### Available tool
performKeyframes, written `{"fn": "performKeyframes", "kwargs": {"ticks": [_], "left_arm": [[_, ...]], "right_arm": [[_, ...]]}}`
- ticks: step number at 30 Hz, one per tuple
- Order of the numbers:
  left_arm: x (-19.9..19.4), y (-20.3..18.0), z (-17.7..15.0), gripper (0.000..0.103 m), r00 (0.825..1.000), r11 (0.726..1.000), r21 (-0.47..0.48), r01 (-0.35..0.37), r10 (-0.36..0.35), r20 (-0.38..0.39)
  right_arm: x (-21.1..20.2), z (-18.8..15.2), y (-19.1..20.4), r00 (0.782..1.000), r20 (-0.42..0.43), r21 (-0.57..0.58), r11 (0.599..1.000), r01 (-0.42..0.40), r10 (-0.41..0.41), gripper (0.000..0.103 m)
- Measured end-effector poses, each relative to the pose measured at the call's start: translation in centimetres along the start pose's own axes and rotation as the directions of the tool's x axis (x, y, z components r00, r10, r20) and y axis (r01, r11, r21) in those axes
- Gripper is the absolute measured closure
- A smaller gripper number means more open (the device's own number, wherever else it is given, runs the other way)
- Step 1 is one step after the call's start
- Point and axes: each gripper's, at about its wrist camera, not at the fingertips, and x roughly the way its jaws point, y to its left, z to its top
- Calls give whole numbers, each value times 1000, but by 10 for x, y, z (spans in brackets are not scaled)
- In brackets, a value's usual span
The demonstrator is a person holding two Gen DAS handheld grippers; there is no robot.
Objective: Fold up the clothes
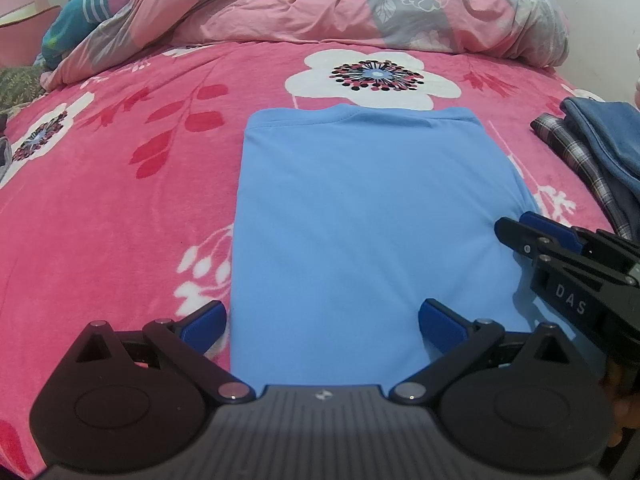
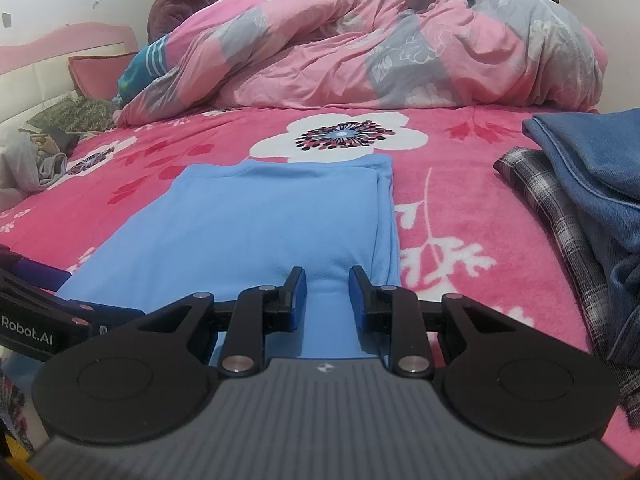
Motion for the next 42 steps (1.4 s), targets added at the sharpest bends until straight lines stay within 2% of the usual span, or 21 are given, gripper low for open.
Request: {"fn": "performKeyframes", "kwargs": {"ticks": [25, 42], "left_arm": [[-1, -1, -1, 0, 1000, 1000, 14, -3, 2, 14], [0, 10, -9, 0, 996, 998, 0, 65, -65, 59]], "right_arm": [[0, -3, -1, 1000, 19, 7, 1000, -2, 1, 80], [0, -3, 1, 1000, 17, 11, 1000, 6, -6, 80]]}}
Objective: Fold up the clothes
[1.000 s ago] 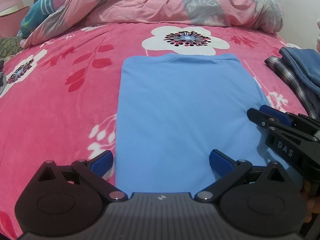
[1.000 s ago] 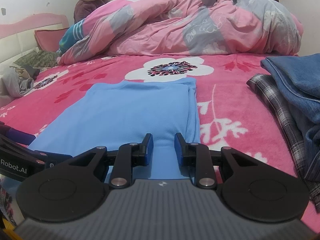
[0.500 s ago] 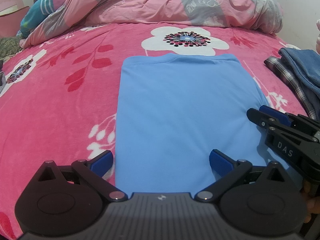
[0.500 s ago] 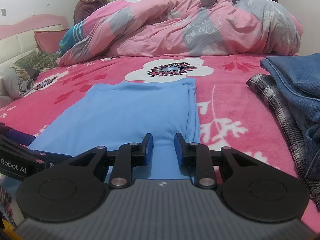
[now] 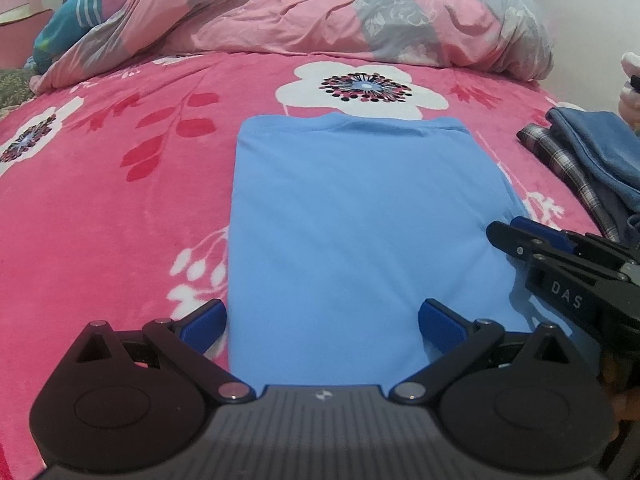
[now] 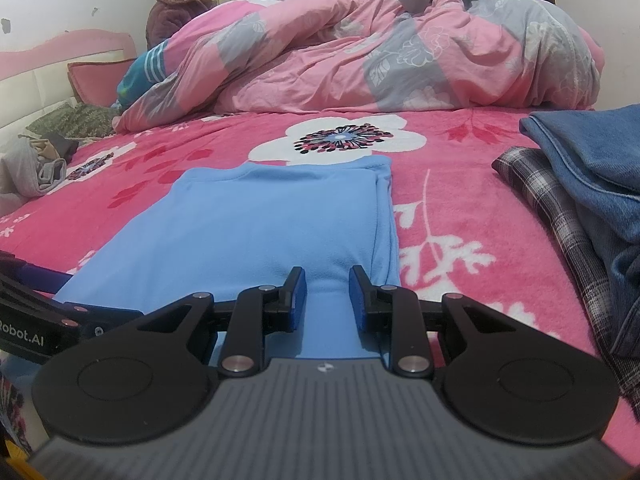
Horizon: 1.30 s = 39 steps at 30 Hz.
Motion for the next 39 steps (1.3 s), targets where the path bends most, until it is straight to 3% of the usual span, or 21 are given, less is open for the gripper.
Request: {"fn": "performKeyframes", "kwargs": {"ticks": [9, 11, 16, 22, 26, 29, 35, 39], "left_arm": [[-7, 11, -3, 0, 997, 998, 13, 62, -62, 37], [-15, 19, -3, 0, 994, 997, -4, 83, -82, 75], [-34, 32, 3, 0, 957, 985, -2, 174, -169, 237], [-28, 24, 21, 3, 925, 981, 98, 165, -188, 331], [-8, 23, 26, 17, 926, 970, 112, 214, -238, 294], [4, 24, 21, 23, 931, 965, 116, 236, -258, 257], [21, 28, 6, 23, 942, 967, 108, 233, -252, 221], [20, 26, 1, 20, 939, 965, 128, 228, -253, 232]], "right_arm": [[1, 0, 2, 1000, -9, -4, 1000, 12, -12, 80], [0, 2, 1, 1000, -15, -2, 1000, 10, -10, 80], [1, 8, 3, 999, -49, -18, 1000, 18, -19, 79], [-6, 33, 1, 995, -99, -1, 1000, 12, -12, 79], [-9, 66, -4, 997, -69, -8, 1000, -22, 21, 79], [17, 92, -4, 993, -99, -17, 997, -73, 71, 79], [98, 118, 11, 965, -225, -42, 989, -145, 132, 80], [138, 115, 4, 963, -262, -42, 996, -72, 59, 83]]}}
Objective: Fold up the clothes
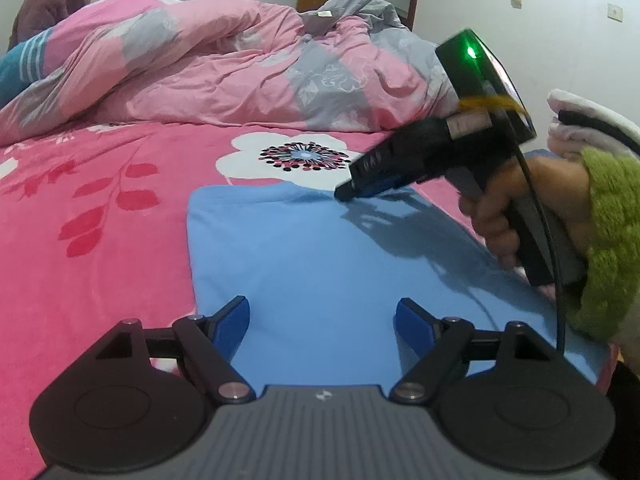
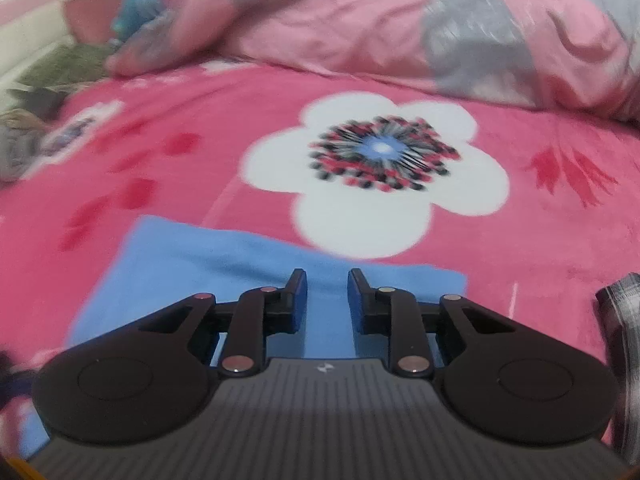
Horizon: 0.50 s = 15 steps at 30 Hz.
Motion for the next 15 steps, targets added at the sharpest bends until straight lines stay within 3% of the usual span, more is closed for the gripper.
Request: {"fn": "performKeyframes", "kwargs": {"ticks": [7, 10, 15], "left_arm": [[2, 2, -3, 16, 1000, 1000, -3, 22, -22, 11], [1, 4, -4, 16, 999, 1000, -8, 29, -29, 16], [1, 6, -6, 16, 999, 999, -18, 42, -41, 23]], "right_arm": [[-27, 8, 19, 995, 21, -32, 995, -93, 94, 83], [-1, 11, 29, 985, -41, -8, 986, -169, 169, 83], [34, 23, 13, 988, -16, 132, 980, -152, 155, 85]]}}
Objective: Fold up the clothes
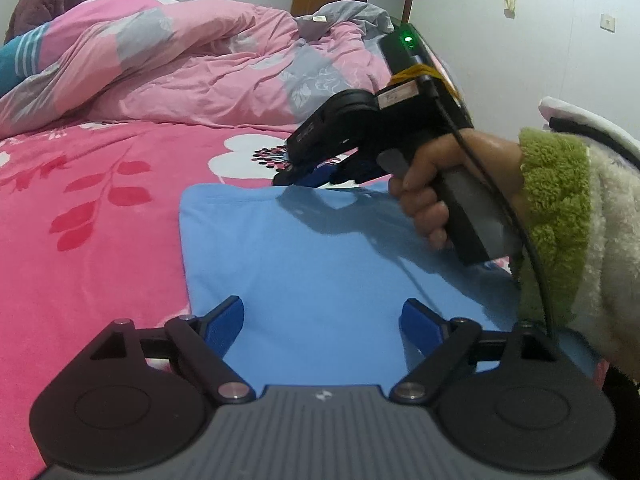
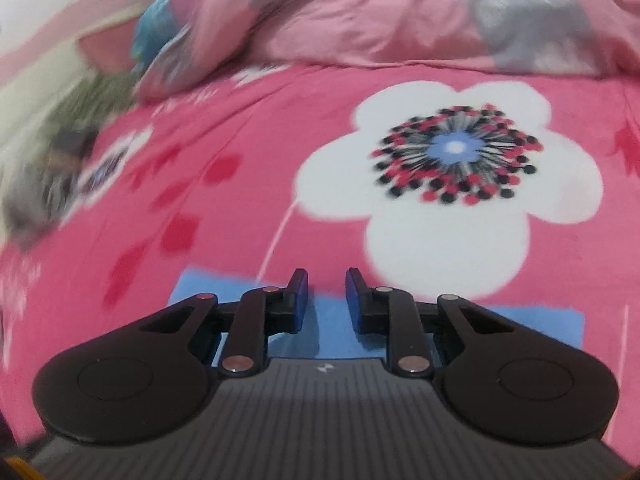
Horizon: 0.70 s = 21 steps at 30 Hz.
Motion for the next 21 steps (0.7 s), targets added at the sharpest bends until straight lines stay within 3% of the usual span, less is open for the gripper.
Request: {"fn": "performKeyframes", "kwargs": {"ticks": [3, 7, 10, 12, 14, 16, 21], "left_arm": [[0, 0, 0, 14, 1000, 1000, -3, 6, -6, 2], [0, 0, -1, 12, 1000, 1000, -2, 11, -11, 5], [-1, 0, -1, 12, 1000, 1000, -2, 11, -11, 4], [-1, 0, -1, 12, 1000, 1000, -2, 11, -11, 3], [-1, 0, -1, 12, 1000, 1000, -3, 11, -11, 3], [-1, 0, -1, 12, 1000, 1000, -4, 11, -11, 2], [0, 0, -1, 9, 1000, 1000, 1, 15, -15, 1]], "right_arm": [[-12, 5, -14, 999, 38, 73, 997, 11, -14, 83], [-57, -4, -27, 998, 57, 71, 997, -3, -1, 83], [-54, -13, -35, 1000, -8, 76, 997, -18, 18, 83], [-35, -14, -46, 1000, -26, 99, 995, 16, -13, 88], [-28, -8, -61, 1000, 22, 162, 987, 15, -19, 93], [-34, -1, -74, 993, 64, 220, 972, 86, -103, 88], [-82, -11, -84, 993, 102, 249, 968, 26, -53, 88]]}}
